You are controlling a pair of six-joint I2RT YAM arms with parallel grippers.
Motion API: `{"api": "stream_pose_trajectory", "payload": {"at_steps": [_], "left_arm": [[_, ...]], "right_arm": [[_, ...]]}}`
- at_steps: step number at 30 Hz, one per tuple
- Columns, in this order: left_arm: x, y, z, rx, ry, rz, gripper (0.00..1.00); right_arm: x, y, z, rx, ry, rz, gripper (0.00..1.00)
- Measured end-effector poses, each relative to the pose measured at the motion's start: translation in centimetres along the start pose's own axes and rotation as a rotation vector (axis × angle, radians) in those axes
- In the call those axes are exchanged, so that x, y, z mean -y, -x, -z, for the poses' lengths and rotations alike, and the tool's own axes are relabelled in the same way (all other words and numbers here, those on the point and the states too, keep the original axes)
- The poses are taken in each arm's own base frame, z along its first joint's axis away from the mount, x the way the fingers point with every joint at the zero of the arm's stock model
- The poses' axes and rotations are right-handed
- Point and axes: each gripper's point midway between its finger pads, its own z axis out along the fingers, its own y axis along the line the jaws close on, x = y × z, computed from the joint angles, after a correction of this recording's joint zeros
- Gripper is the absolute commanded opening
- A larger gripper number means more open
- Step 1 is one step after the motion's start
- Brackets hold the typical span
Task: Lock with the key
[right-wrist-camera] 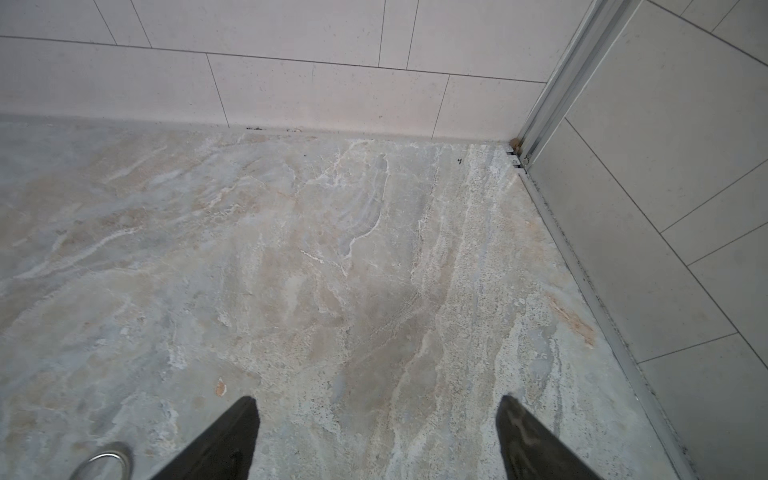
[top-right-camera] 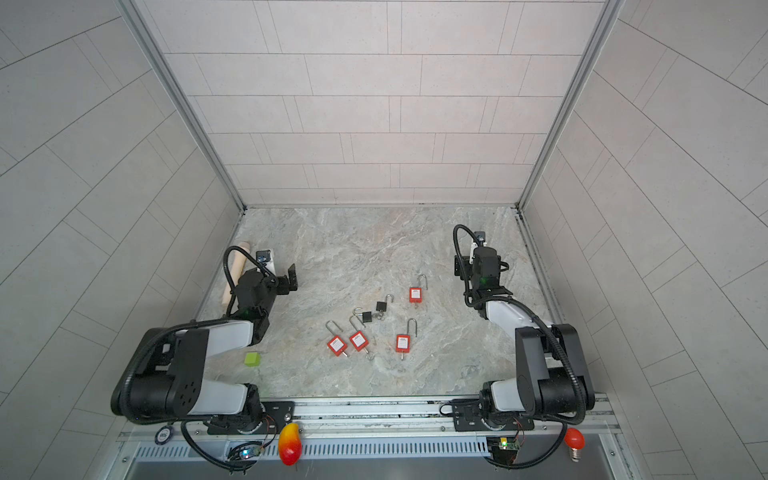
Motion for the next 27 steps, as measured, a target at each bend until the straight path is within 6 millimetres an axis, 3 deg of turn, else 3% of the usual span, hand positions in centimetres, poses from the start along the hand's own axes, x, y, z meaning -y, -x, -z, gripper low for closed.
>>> {"api": "stream_pose_trajectory", "payload": {"at_steps": [4, 11, 14, 19, 27], "left_arm": [[0.0, 3.2, 1.0, 0.041, -0.006, 0.027, 1.0], [1.7, 8.0, 1.0, 0.014, -0.082, 0.105, 0.99], [3.3, 8.4, 1.2, -0.019, -0.139, 0.128, 0.99], [6.2, 7.3, 1.0, -0.089, -0.22, 0.132, 0.99], [10.5, 6.4, 0.3, -0.167, -0.318, 0.099, 0.99]], "right_arm": [[-2.0, -0.1, 0.8, -0.095, 0.025, -0.033, 0.86], [-8.6, -3.8, 5.1, -0.263, 0.111, 0.039, 0.85], [-9.7, -5.0, 6.3, -0.315, 0.109, 0.04, 0.85], [-10.3, -7.0, 7.4, -0.386, 0.094, 0.027, 0.84], [-12.3, -9.1, 5.8, -0.507, 0.081, 0.034, 0.82]]}}
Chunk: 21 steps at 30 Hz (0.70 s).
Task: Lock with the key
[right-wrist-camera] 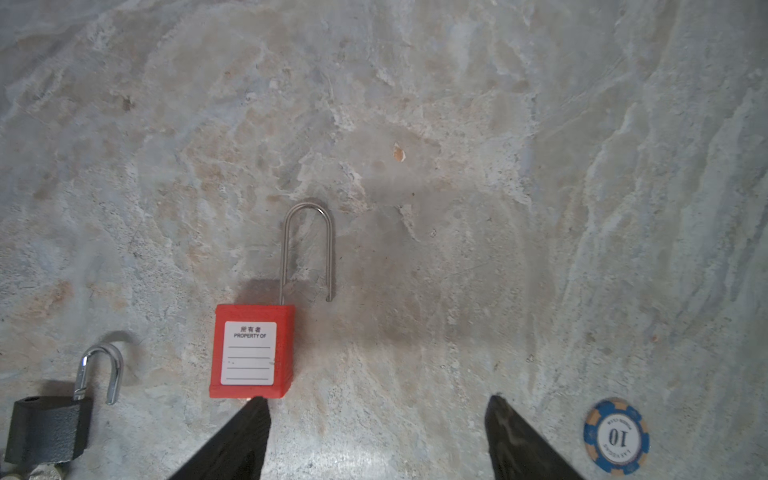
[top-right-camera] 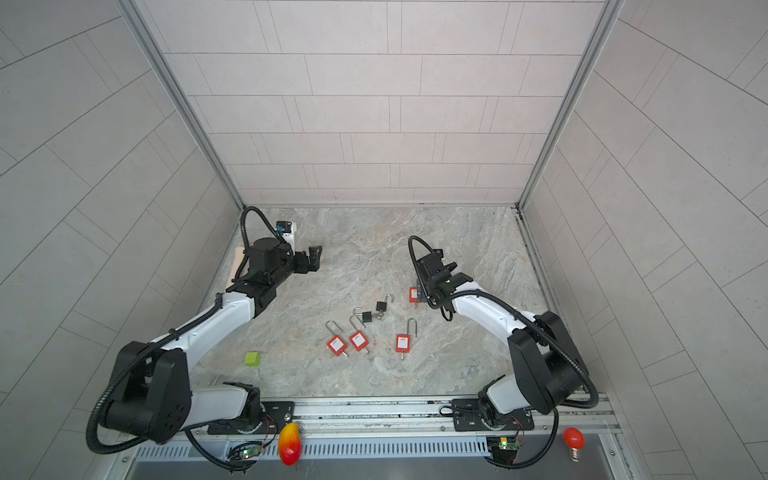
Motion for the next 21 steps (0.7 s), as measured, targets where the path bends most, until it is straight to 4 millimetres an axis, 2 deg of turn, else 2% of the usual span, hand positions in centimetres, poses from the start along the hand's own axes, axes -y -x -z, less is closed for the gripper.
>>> {"api": "stream_pose_trajectory", "payload": {"at_steps": [4, 10, 21], "left_arm": [[1.0, 0.3, -0.1, -0.003, -0.021, -0.01, 0.99], [0.9, 0.2, -0.1, -0.01, -0.009, -0.019, 0.99], [0.6, -0.5, -0.1, -0.04, 0.006, -0.035, 0.99]], "right_arm": [[-1.8, 0.5, -1.3, -0.038, 0.024, 0.01, 0.79], [-4.0, 0.0, -3.2, -0.108, 0.057, 0.033, 0.74], [-5.1, -1.6, -5.1, -0.203, 0.047, 0.04, 0.63]]}}
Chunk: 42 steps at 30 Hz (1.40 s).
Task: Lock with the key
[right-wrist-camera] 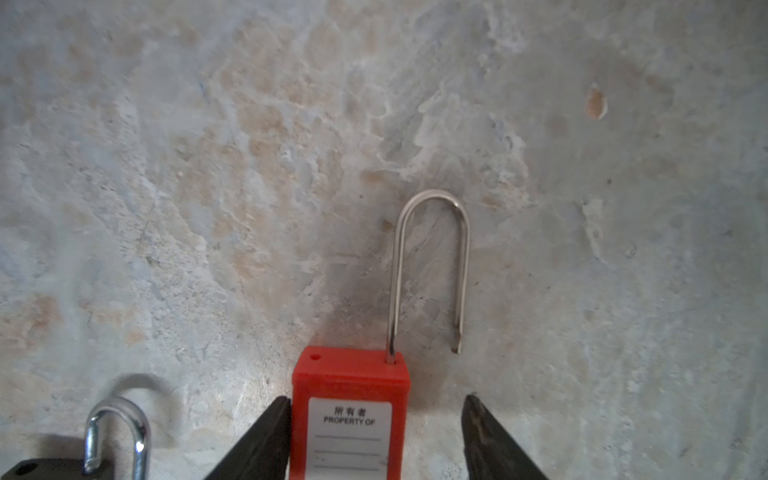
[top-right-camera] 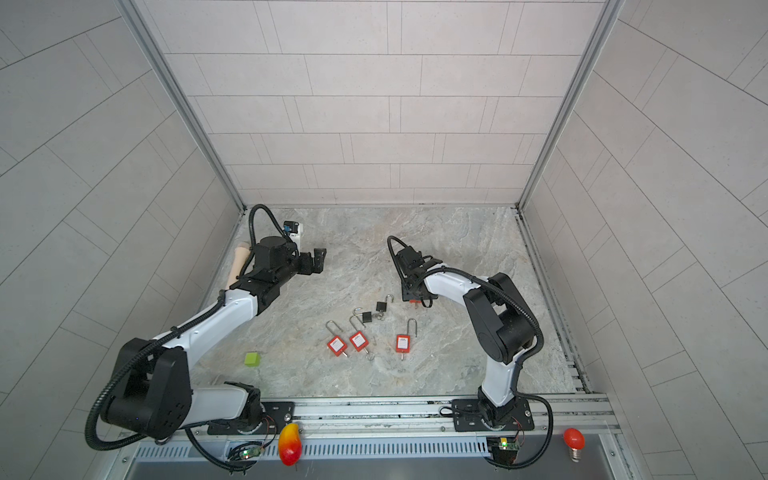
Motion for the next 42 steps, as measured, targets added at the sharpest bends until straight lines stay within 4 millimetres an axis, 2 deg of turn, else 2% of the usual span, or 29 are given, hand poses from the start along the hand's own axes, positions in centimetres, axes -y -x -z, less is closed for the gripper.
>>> {"api": "stream_pose_trajectory", "payload": {"at_steps": [7, 14, 19, 24, 28, 31, 33, 35, 38, 40, 42], "left_arm": [[0.1, 0.2, 0.0, 0.003, -0.002, -0.002, 0.99], [0.4, 0.4, 0.1, -0.002, -0.006, -0.016, 0.99], [0.6, 0.6, 0.1, -0.001, -0.011, -0.023, 0.99], [1.4, 1.3, -0.4, 0.003, -0.048, -0.04, 0.98], [3.0, 1.8, -0.5, 0.017, -0.144, -0.09, 0.94], [4.9, 2.3, -0.1, 0.045, -0.252, -0.152, 0.86], [6.2, 2.6, 0.3, 0.069, -0.328, -0.199, 0.82], [7.6, 2.9, 0.9, 0.092, -0.409, -0.24, 0.74], [9.5, 3.1, 1.9, 0.123, -0.531, -0.28, 0.6], [10.8, 3.5, 2.6, 0.151, -0.614, -0.291, 0.55], [12.0, 3.8, 3.1, 0.177, -0.686, -0.298, 0.54]], "right_arm": [[-0.3, -0.4, -0.9, -0.029, -0.001, 0.004, 0.56], [-0.9, -0.2, -1.0, -0.032, 0.011, 0.017, 0.45], [-1.0, -0.3, -0.7, -0.049, 0.005, 0.058, 0.37], [-1.5, 0.0, 0.5, -0.048, 0.025, 0.191, 0.36], [-3.0, 1.4, 4.0, -0.017, 0.136, 0.383, 0.35], [-4.4, 3.4, 8.2, 0.074, 0.256, 0.519, 0.31], [-4.7, 4.5, 10.8, 0.146, 0.322, 0.591, 0.31], [-4.7, 5.2, 13.3, 0.218, 0.375, 0.668, 0.31], [-4.7, 5.1, 15.8, 0.291, 0.422, 0.808, 0.31], [-5.0, 4.5, 16.9, 0.319, 0.455, 0.912, 0.31], [-5.3, 3.7, 17.5, 0.328, 0.483, 1.0, 0.31]]}}
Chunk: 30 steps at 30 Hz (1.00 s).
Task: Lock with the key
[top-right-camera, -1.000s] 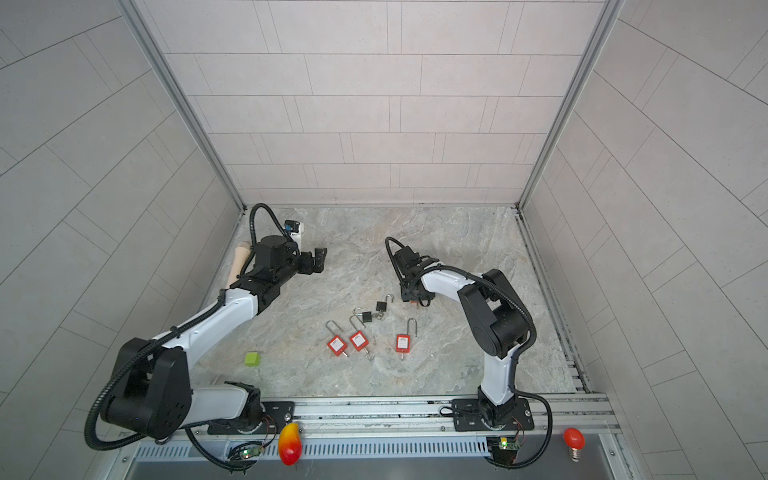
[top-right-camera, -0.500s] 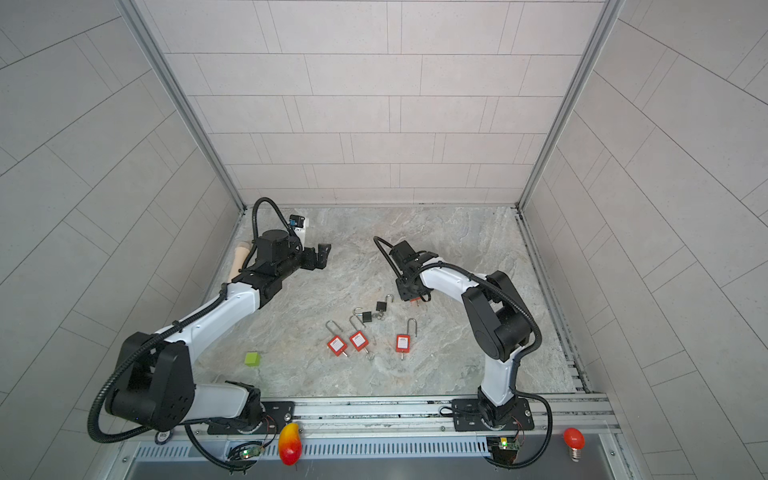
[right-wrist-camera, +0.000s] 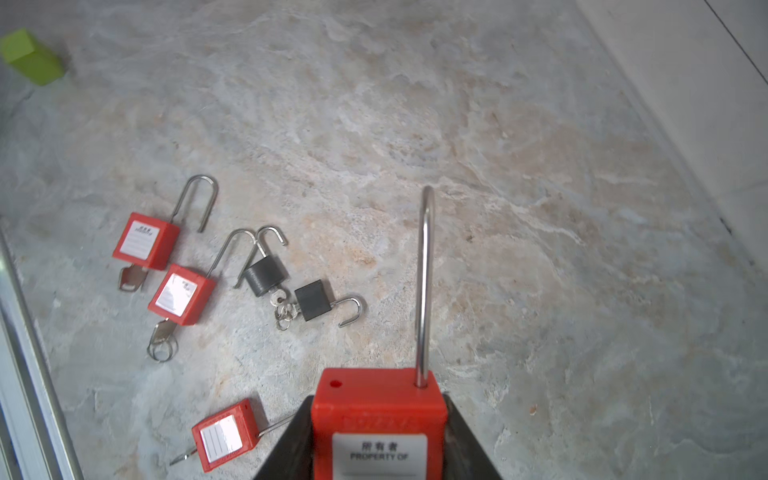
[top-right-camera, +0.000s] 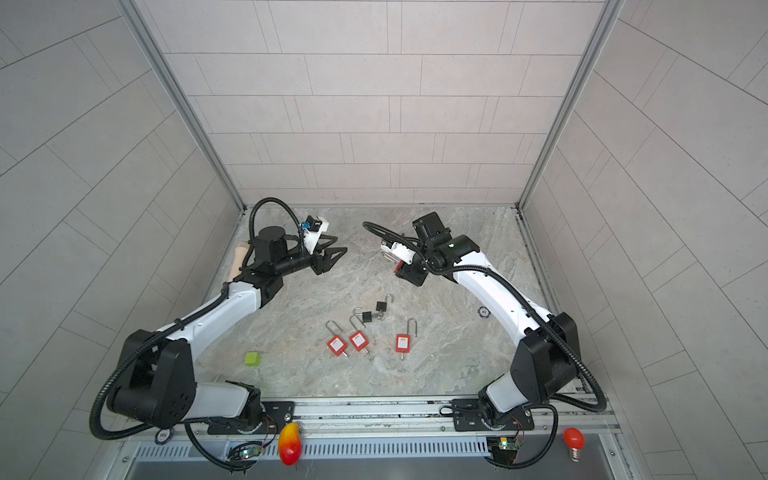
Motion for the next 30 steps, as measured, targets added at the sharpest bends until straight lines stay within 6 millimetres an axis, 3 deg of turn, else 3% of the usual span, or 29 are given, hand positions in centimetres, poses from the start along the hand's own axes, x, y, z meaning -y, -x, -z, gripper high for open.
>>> {"api": "stream_pose_trajectory", "payload": {"at_steps": [13, 20, 30], "left_arm": [[6.6, 1.3, -2.4, 0.054, -0.298, -0.035, 0.57], [8.2, 1.2, -2.8, 0.043, -0.356, -0.064, 0.55], [9.3, 0.3, -3.1, -0.016, -0.383, -0.134, 0.45]], "right_arm": [[-2.0, 1.4, 2.2, 0.078, 0.066, 0.275, 0.31], [-2.2, 1.4, 2.2, 0.084, 0.073, 0.325, 0.3], [-2.4, 1.4, 2.2, 0.087, 0.079, 0.36, 0.3]]}}
